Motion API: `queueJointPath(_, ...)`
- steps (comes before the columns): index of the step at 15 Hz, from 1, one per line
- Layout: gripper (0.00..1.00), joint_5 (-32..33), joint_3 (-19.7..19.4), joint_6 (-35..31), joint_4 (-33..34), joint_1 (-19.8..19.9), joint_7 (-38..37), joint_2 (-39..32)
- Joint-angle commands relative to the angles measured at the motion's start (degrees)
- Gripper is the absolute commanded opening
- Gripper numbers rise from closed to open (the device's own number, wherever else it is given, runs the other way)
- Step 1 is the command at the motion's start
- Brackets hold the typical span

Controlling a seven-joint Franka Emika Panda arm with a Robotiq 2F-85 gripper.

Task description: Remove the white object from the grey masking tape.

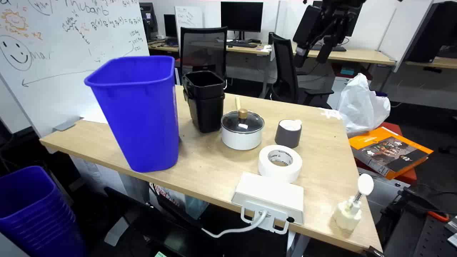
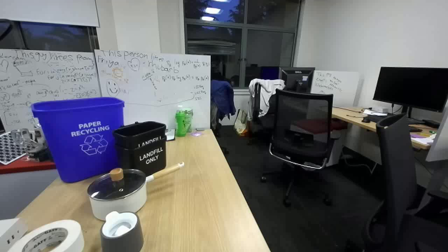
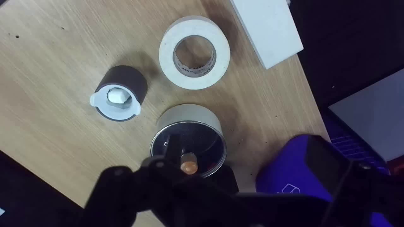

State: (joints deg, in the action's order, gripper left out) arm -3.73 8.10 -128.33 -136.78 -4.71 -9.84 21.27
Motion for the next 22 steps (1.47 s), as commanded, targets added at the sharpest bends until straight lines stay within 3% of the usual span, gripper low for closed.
queueJointPath(1,1.00,0.1,-0.2,0.2,0.1,-0.2,-0.1,0.0)
queueJointPath(8,1.00,0.1,-0.7,-0.2,-0.3,-0.4,1.9,0.1)
queueJointPath(14,1.00,2.7,-2.1,-2.5,-5.6,0.5,4.4,2.6)
queueJointPath(22,1.00,13.8,-2.2,-7.1,-15.7,3.1,4.8,4.9)
